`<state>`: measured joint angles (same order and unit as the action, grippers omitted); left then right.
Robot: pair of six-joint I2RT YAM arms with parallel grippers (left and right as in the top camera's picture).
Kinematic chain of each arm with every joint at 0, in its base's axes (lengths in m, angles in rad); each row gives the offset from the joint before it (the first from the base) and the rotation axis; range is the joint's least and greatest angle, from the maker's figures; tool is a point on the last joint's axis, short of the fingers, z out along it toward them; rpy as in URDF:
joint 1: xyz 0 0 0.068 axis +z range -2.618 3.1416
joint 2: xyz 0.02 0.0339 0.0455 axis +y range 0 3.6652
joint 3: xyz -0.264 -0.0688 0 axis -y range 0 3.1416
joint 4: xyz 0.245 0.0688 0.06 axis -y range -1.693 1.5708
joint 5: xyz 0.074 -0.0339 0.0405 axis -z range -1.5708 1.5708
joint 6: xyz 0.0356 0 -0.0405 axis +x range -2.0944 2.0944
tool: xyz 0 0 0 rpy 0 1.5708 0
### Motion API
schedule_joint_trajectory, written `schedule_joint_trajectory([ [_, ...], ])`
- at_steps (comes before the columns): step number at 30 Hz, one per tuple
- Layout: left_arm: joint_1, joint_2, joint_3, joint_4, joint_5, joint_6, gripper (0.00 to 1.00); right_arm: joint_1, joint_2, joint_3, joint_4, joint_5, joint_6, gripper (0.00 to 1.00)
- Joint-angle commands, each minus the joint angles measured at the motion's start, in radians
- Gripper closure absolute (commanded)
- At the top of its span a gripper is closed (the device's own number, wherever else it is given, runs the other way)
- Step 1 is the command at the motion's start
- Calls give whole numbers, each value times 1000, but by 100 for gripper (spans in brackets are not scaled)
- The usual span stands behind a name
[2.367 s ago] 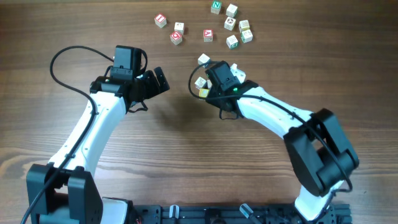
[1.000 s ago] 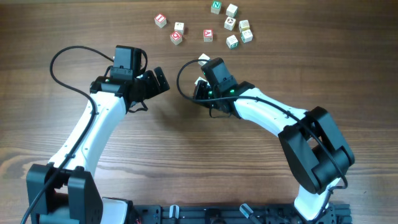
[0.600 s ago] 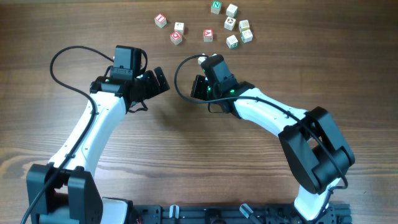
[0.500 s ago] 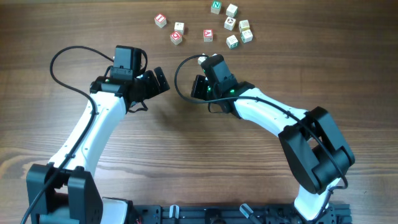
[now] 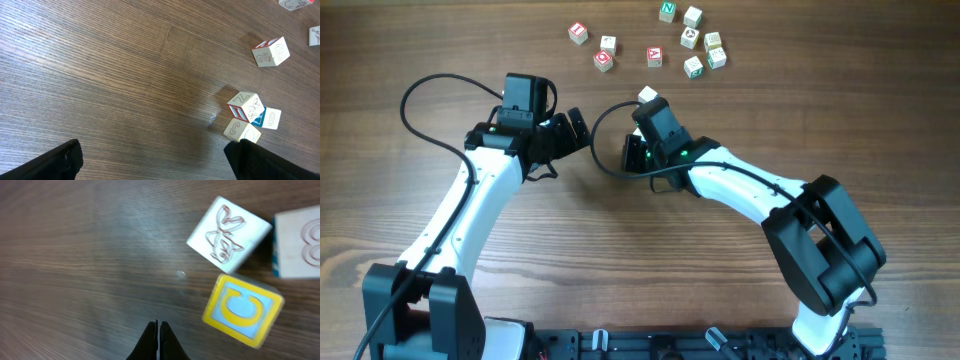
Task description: Form a circle
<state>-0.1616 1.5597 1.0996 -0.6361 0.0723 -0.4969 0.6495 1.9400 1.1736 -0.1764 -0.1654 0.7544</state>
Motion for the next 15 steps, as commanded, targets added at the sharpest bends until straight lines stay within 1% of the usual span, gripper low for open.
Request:
schedule_joint_trajectory([
  [1,3,-1,-1,0,-10,19,0,-2,2,0,-39,0,-18,95],
  [9,3,-1,-1,0,-10,19,0,-2,2,0,-115,44,0,95],
  [15,3,-1,-1,0,-10,19,0,-2,2,0,-130,98,8,96],
])
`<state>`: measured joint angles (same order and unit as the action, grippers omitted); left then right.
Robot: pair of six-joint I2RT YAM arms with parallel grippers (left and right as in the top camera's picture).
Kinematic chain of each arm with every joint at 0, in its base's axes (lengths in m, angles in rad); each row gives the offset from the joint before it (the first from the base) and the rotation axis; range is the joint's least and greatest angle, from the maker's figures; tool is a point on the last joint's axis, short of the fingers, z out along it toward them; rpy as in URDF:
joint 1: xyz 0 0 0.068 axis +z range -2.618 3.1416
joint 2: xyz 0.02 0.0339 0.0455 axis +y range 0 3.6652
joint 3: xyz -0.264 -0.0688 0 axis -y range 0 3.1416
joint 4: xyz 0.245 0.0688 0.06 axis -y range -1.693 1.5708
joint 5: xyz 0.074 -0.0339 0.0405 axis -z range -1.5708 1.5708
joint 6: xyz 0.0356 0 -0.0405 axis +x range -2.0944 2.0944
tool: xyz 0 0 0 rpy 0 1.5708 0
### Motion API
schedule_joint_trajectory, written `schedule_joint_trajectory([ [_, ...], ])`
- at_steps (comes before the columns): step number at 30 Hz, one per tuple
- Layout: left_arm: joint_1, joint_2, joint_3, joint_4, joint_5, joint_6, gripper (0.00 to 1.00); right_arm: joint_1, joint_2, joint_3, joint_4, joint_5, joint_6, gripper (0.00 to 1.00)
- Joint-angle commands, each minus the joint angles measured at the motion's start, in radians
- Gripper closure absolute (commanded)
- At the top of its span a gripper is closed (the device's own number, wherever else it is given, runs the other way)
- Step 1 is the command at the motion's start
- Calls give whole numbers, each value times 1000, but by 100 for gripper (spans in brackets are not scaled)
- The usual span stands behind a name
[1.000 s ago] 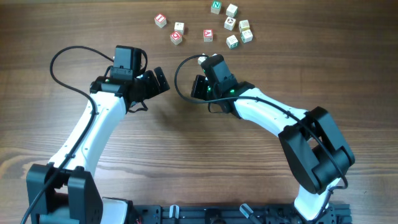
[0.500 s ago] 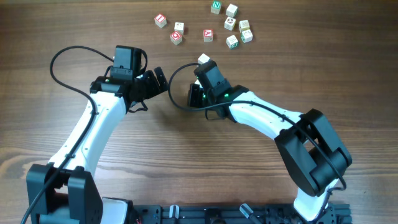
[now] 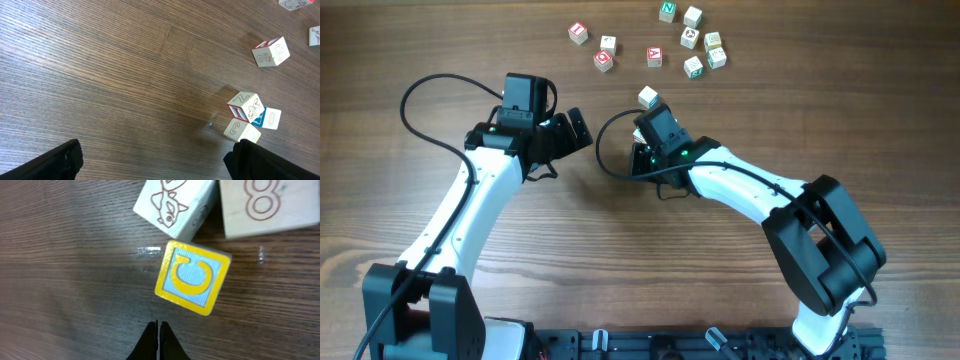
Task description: Form a circle
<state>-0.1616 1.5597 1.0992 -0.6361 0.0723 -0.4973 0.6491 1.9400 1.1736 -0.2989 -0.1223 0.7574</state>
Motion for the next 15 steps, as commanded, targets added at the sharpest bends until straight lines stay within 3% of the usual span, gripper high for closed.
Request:
schedule_joint_trajectory([
  [1,3,-1,-1,0,-10,19,0,-2,2,0,-8,60,5,95],
  [15,3,-1,-1,0,-10,19,0,-10,2,0,-19,100,5,95],
])
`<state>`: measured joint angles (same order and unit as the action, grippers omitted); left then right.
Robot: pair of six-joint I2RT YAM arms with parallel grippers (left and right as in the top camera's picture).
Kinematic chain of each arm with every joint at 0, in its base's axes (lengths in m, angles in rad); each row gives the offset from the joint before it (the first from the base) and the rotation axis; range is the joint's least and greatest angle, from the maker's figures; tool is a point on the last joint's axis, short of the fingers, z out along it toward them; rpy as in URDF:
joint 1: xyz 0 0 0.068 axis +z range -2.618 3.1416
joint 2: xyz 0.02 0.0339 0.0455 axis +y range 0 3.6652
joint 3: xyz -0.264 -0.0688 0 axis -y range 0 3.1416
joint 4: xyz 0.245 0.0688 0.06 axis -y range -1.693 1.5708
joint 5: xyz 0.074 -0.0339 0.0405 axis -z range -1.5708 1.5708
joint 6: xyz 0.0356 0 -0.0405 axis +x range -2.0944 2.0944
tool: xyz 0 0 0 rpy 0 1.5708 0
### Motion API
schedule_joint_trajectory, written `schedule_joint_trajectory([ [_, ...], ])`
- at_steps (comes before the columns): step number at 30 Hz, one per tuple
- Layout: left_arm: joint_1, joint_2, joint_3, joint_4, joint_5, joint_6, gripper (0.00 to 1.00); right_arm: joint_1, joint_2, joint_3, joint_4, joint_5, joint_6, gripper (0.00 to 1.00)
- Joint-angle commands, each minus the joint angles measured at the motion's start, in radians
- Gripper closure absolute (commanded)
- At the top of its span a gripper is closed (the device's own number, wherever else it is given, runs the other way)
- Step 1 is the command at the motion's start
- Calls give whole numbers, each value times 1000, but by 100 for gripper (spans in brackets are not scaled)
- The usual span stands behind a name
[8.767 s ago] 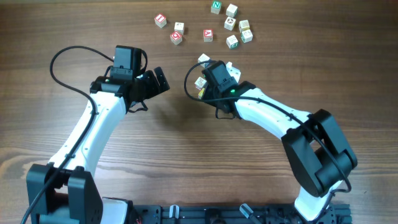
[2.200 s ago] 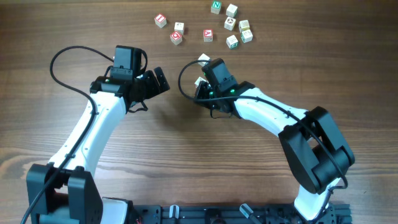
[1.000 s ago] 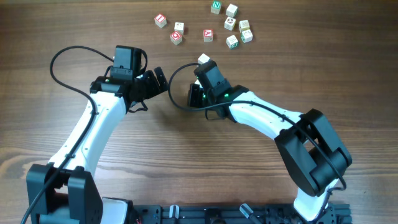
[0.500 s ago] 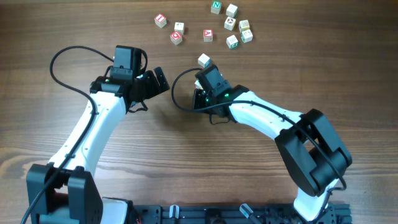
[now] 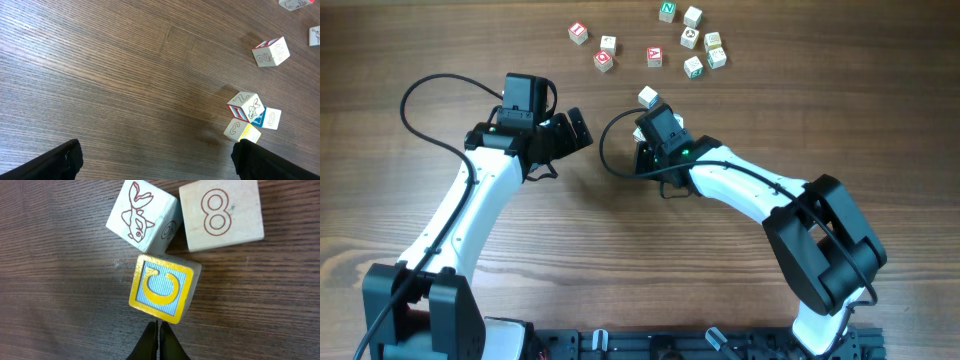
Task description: Form a circle
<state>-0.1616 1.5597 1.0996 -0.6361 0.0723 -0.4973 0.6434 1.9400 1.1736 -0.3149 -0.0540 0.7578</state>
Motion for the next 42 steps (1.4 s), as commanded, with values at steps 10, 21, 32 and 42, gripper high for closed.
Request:
schedule_joint_trajectory([
  [10,3,-1,-1,0,-10,19,0,-9,2,0,-5,43,10,95],
  [21,3,-1,-1,0,-10,19,0,-10,2,0,-8,69,29,95],
  [32,3,-1,-1,0,-10,19,0,-17,-79,1,-69,37,53,95],
  [42,3,-1,-1,0,-10,19,0,-332,-270,-21,-96,57,-59,95],
])
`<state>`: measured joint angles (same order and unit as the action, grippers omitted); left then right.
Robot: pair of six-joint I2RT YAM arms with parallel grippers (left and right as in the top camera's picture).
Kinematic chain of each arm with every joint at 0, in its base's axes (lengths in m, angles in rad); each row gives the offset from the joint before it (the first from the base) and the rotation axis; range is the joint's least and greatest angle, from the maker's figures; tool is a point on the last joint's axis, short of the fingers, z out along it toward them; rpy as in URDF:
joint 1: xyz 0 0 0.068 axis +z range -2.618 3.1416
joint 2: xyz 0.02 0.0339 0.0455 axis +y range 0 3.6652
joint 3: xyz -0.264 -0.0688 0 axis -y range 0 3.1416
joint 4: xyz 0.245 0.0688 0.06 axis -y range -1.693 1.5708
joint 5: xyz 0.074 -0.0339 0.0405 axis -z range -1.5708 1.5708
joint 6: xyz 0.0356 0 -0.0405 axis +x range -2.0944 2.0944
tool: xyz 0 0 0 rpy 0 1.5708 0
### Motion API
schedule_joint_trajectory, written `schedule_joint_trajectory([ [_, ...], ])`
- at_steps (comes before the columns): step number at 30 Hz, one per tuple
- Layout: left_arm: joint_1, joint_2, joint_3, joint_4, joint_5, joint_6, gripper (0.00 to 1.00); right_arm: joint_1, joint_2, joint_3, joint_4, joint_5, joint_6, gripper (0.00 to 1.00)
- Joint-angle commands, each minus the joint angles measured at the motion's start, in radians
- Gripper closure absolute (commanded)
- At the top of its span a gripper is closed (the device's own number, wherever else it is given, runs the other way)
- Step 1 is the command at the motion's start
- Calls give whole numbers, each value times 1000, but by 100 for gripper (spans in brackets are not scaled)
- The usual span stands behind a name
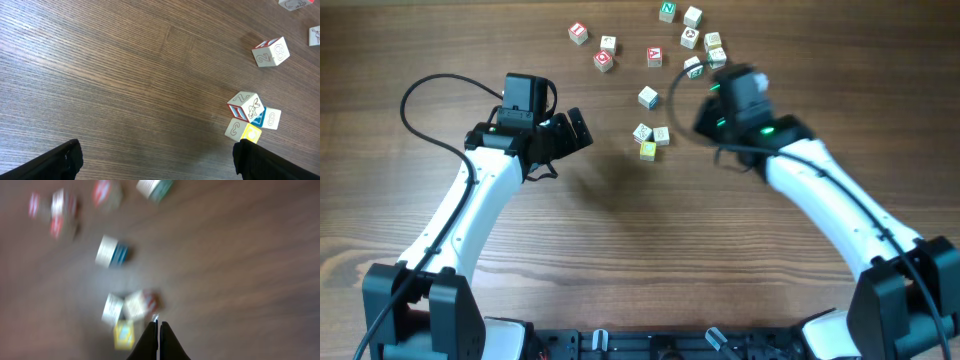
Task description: Form a circle
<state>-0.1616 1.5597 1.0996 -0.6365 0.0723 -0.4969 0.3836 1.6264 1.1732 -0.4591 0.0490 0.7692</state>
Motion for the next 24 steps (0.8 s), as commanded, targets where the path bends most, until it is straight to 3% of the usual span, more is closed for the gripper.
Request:
schedule_joint_trajectory([
  [1,3,-1,-1,0,-10,19,0,-98,63,-37,95,-89,-82,95],
  [4,3,-1,-1,0,-10,19,0,-149,135,-96,272,-188,-112,95],
  [10,3,-1,-1,0,-10,19,0,-193,254,-119,445,-357,-194,96],
  [24,3,-1,-1,0,-10,19,0,-198,365,-113,592,-493,-282,95],
])
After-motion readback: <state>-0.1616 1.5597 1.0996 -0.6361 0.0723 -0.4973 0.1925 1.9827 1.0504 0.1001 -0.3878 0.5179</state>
